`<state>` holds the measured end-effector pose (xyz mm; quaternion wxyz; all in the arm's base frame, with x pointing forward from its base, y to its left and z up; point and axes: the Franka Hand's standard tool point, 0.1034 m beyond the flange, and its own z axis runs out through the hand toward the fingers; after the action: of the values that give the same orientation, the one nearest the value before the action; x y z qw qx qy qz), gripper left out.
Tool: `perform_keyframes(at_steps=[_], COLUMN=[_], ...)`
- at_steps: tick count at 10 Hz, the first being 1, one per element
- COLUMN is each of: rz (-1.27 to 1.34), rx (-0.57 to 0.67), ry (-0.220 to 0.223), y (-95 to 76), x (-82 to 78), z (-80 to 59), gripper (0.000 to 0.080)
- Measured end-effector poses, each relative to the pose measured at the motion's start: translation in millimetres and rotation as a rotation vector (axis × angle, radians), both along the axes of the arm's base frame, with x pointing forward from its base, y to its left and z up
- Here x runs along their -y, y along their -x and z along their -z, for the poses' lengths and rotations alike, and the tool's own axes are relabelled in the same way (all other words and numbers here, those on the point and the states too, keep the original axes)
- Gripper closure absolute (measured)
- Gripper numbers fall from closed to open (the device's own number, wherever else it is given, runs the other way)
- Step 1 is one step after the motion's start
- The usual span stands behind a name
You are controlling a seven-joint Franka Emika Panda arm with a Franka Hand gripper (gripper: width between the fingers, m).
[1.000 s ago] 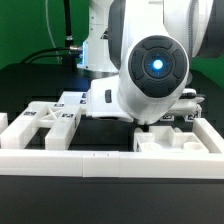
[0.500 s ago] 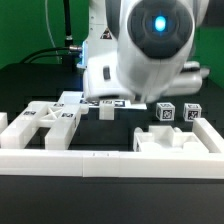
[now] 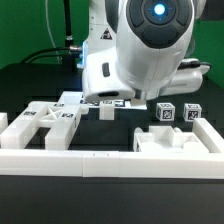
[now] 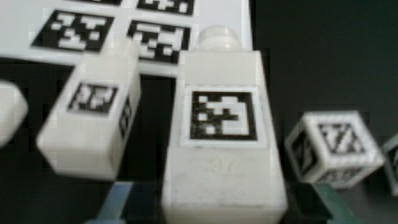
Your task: Assemble chair
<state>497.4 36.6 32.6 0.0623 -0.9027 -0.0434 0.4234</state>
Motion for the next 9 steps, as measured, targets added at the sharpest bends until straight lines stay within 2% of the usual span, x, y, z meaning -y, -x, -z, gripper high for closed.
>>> perform_keyframes(at_steps=[1, 4, 6, 7, 8, 9], rz=[-0.006, -0.011, 0.002, 0.01, 0.009, -0.001], rx=[0.06, 0.268, 0.436, 0.543, 0.58, 0.651], ry=[-0.017, -0.031, -0.014, -0.002, 0.001, -0.002], y=[-9.3, -45.8, -58.5, -61.8, -58.2, -67.5], x=[2.8, 10.2, 13.8, 16.7, 18.1, 19.7], z=[-3.3, -51.1, -45.6, -47.6, -49.6, -58.5], gripper=[0.0512, 0.0512, 0.0512, 0.0512, 0.0512, 0.0512])
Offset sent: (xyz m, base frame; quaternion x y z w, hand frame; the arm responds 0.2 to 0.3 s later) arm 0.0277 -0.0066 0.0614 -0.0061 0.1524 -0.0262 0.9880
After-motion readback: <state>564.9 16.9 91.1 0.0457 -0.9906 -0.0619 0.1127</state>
